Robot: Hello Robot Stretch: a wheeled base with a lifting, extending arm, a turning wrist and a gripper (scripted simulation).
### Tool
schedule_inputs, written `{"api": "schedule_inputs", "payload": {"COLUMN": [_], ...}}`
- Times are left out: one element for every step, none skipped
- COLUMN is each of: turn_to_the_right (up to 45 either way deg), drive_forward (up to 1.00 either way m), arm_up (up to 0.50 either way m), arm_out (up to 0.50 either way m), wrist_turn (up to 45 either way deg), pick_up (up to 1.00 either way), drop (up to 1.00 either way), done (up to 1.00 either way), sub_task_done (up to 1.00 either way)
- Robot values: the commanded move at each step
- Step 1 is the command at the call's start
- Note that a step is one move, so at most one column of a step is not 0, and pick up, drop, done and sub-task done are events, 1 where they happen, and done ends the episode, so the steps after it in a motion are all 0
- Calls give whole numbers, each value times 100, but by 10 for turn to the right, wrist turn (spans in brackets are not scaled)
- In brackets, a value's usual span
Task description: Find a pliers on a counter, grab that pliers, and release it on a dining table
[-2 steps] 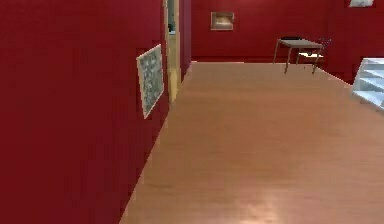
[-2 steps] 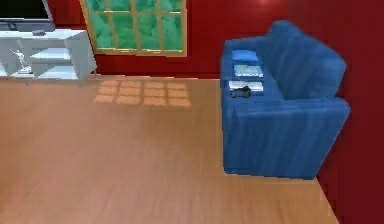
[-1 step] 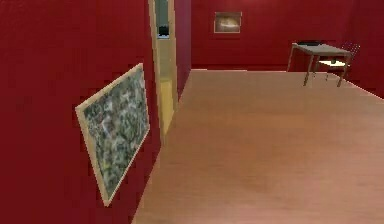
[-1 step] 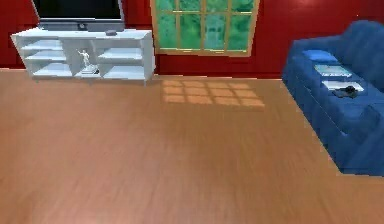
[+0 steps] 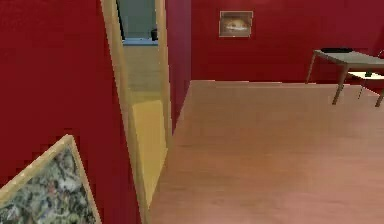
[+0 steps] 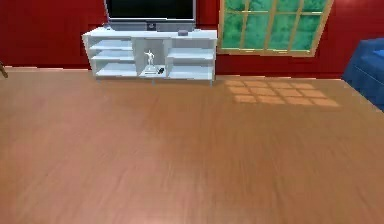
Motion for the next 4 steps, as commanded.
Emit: {"api": "schedule_inputs", "payload": {"turn_to_the_right": [0,150,0,-450], "drive_forward": [100,0,20,0], "arm_up": [0,0,0,0], "arm_out": [0,0,0,0], "wrist_turn": [0,0,0,0], "pick_up": [0,0,0,0], "drop": [0,0,0,0], "done": [0,0,0,0], "sub_task_done": [0,0,0,0]}}
